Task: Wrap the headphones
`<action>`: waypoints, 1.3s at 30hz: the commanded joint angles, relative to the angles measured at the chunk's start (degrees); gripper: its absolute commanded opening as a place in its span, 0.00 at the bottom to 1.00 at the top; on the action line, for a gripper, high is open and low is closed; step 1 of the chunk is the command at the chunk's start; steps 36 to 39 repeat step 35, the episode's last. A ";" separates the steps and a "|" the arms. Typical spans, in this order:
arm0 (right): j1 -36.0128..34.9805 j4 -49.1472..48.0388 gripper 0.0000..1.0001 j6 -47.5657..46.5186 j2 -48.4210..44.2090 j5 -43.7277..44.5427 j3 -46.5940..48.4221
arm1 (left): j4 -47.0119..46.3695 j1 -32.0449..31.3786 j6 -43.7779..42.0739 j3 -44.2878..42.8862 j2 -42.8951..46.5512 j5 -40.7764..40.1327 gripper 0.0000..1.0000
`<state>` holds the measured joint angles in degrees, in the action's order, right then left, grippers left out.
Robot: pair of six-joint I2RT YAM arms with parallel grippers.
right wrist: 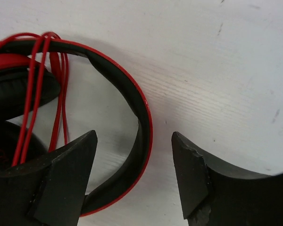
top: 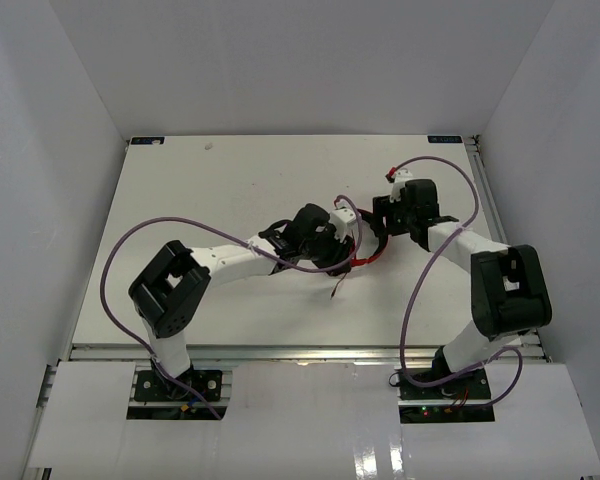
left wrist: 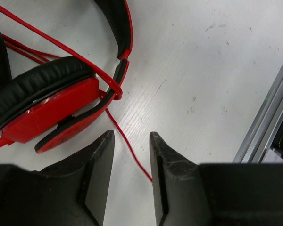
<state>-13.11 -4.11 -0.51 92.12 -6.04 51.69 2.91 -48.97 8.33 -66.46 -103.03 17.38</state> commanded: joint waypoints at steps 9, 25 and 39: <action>4.06 16.45 0.92 -13.55 -27.57 -8.96 -1.35 | -5.16 0.14 0.78 15.09 25.95 2.65 0.98; 4.79 18.03 0.90 -9.04 -50.17 11.84 -10.68 | 10.10 0.75 -4.70 32.78 69.44 -20.78 0.98; 5.82 18.39 0.90 -10.83 -51.06 11.84 -11.66 | 10.50 0.72 -4.11 33.49 72.07 -25.03 0.98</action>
